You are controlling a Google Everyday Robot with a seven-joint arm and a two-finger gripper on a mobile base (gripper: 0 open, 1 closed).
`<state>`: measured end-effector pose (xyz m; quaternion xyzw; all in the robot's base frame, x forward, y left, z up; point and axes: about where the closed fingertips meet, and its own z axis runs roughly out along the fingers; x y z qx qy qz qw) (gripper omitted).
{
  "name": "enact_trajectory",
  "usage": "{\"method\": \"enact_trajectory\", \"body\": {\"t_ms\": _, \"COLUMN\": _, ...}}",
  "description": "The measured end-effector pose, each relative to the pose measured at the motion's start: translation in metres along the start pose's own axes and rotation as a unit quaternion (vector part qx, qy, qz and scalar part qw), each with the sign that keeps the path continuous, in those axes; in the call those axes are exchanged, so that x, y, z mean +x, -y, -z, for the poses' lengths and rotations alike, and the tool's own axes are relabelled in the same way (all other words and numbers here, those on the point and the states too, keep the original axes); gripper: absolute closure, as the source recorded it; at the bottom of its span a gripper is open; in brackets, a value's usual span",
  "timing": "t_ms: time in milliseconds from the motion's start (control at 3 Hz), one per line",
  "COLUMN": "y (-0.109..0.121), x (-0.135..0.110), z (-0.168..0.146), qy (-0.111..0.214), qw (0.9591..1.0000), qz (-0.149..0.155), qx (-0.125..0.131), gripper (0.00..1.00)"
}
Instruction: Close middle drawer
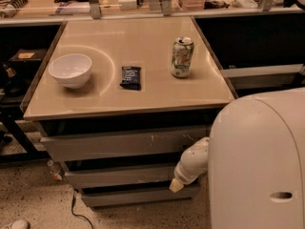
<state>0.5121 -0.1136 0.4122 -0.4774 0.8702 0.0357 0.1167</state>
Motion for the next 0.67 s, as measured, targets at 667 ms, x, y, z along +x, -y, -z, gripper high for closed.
{"method": "enact_trajectory", "body": {"t_ms": 667, "y": 0.0000, "x": 0.0000, "z": 0.0000, "qy": 0.000, "qw": 1.0000, "qz": 0.000, "qx": 0.000, "gripper": 0.00}}
